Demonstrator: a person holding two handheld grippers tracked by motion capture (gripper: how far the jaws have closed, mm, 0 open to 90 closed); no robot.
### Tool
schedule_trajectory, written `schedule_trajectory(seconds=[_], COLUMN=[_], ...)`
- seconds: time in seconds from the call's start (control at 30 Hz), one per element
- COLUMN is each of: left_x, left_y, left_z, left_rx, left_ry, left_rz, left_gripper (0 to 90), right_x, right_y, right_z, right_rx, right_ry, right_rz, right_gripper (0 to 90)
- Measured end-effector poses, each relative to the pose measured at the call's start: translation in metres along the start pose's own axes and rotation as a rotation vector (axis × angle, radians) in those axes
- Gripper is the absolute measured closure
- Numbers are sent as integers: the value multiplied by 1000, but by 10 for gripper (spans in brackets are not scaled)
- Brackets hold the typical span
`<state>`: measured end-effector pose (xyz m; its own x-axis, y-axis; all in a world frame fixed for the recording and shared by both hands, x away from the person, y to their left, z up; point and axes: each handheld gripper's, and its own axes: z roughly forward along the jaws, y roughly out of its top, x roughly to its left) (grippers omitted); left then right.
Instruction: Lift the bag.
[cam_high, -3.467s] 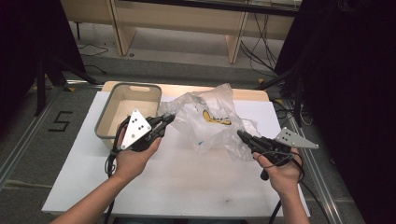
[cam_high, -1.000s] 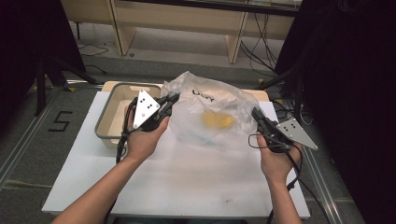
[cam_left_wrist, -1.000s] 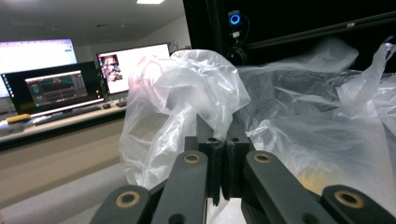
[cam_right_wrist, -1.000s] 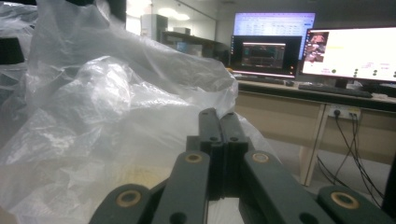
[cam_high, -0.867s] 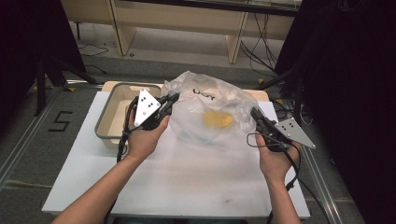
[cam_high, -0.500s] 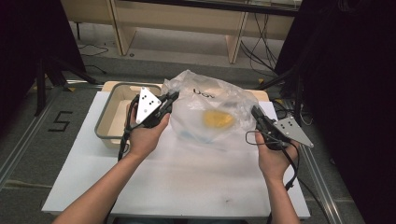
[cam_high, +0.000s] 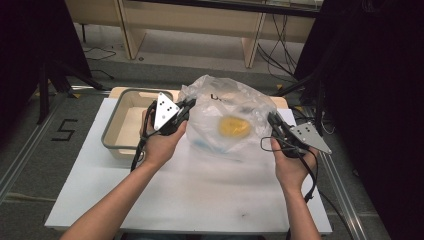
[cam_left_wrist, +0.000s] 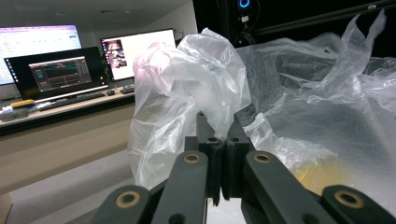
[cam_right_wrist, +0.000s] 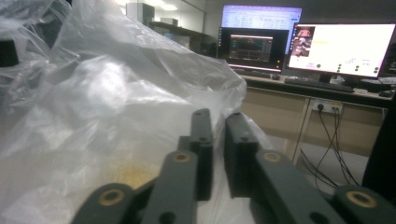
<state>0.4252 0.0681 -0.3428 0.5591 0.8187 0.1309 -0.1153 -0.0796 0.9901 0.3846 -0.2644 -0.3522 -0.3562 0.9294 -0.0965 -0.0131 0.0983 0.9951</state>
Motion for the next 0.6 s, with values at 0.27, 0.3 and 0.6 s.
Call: schedule_trajectory(seconds=[0.27, 0.3, 0.6], left_x=[1, 2, 6], left_y=[-3, -3, -6], left_z=[5, 5, 11], left_rx=[26, 29, 52], left_ry=[17, 19, 36], left_rz=[4, 6, 6], left_gripper=[885, 885, 885], right_x=[-2, -2, -3], right_y=[4, 4, 4], right_z=[-10, -12, -28], right_rx=[-8, -6, 19], right_ry=[21, 28, 131], right_rz=[2, 5, -11], right_gripper=[584, 555, 269])
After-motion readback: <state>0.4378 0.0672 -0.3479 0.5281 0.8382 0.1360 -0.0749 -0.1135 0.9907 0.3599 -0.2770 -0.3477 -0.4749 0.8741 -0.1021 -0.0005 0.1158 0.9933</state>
